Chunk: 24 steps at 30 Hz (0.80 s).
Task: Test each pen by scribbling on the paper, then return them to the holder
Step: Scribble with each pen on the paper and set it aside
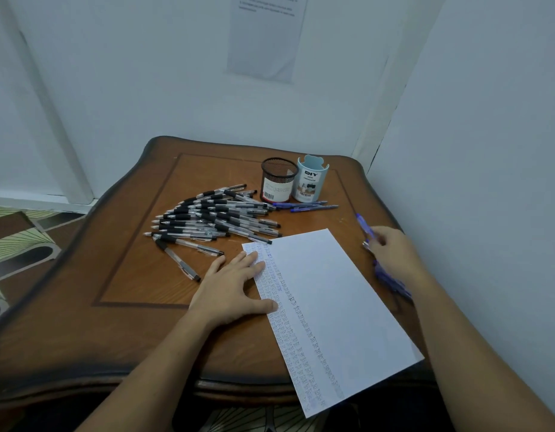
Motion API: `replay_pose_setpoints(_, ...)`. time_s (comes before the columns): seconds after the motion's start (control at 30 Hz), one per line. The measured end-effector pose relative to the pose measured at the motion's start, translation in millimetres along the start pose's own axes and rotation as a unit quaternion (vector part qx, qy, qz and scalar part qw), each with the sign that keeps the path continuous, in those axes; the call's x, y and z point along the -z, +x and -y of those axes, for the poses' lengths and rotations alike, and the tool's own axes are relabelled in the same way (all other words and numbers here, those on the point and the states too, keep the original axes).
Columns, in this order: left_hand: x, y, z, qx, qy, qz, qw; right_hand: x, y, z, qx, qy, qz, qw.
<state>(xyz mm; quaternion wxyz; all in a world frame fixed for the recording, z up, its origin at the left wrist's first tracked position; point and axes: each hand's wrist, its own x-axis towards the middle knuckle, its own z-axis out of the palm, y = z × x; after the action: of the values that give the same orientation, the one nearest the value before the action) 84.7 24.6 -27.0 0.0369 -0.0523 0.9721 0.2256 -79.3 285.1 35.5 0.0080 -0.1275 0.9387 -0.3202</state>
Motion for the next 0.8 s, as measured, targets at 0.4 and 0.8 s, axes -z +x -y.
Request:
replay_pose_setpoints(0.4, 1.7, 0.2, -3.0, 0.003, -0.004, 0.000, 1.000, 7.7, 3.3, -41.6, -0.028, -0.061, -0.062, 0.996)
replay_pose_setpoints(0.8, -0.2, 1.3, 0.4, 0.003, 0.003, 0.003, 1.000, -89.8, 81.4, 47.1, 0.133, -0.185, 0.099, 0.969)
